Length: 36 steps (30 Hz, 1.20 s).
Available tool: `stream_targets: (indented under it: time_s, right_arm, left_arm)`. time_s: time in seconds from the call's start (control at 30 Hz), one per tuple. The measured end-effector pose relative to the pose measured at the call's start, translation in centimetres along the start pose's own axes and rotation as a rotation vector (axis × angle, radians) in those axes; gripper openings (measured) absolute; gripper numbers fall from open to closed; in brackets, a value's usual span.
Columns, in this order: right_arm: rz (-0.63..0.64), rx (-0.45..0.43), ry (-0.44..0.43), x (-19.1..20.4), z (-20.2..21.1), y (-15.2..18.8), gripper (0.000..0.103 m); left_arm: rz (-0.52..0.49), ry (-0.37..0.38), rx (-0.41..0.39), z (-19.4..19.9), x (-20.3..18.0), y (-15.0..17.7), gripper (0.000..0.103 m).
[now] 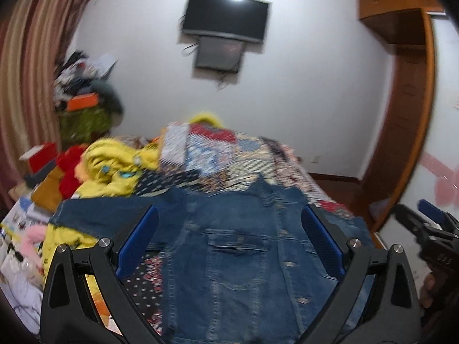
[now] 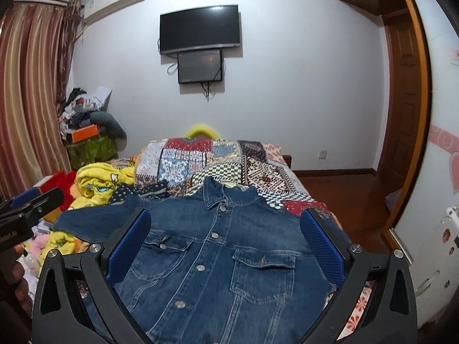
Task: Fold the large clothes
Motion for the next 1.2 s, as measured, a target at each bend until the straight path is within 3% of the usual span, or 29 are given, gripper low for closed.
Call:
stream_targets:
  time_s: [0.17,0.43,0.53,0.6,0.77,0.93,1.13,1.2]
  right_arm:
    - [0.017,0.06,-0.03,0.0,-3.7,-1.1,0.103]
    - [0.073,0.173,-0.041,0.7,-10.1,-1.5,0.103]
    - [0.09,0.243,-0.036,1.0,-13.0,-1.2,0.103]
    - [0.105,0.31,-0.038,1.1,-15.2,-0.7,0.103]
    - [0.12,0.446,-0.062,1.0,-19.8,0.2,0.102]
    - [0.077,0.539,-0.071,0.1,-23.1,1.6,0.102]
    - [0.048,0.593,-0.056,-1.0,-24.7,2.8,0.102]
    - [0.04,0.608,-0.057,-1.1,-24.9,3.1,0.102]
  left_arm:
    - [0.136,-0.155,0.078,-5.0,6.3,-0.2,0.1]
    - [0.214,-0.214,0.231,-12.9,16.5,1.7,0.099]
    - [0.207,-0.208,0.272,-15.2,19.4,3.0,0.099]
    - [0.216,-0.159,0.302,-16.7,21.3,4.1,0.099]
    - [0.314,-0.12,0.397,-19.8,26.0,6.5,0.098]
    - [0.388,-0.111,0.45,-22.3,29.8,7.8,0.086]
    - [0.555,-0.03,0.441,-23.6,33.4,8.4,0.071]
    - [0.601,-0.028,0.427,-23.8,34.4,8.4,0.061]
Point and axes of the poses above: each gripper's, at about its wrist camera, not at the fingertips, and z roughly against the way its jaws point, x to its left, y to its underside, the point moved 2 cm from there along -z, roughly the way its jaws point, and after that the axes turned 9 degrees about x, right-handed, at the moved point
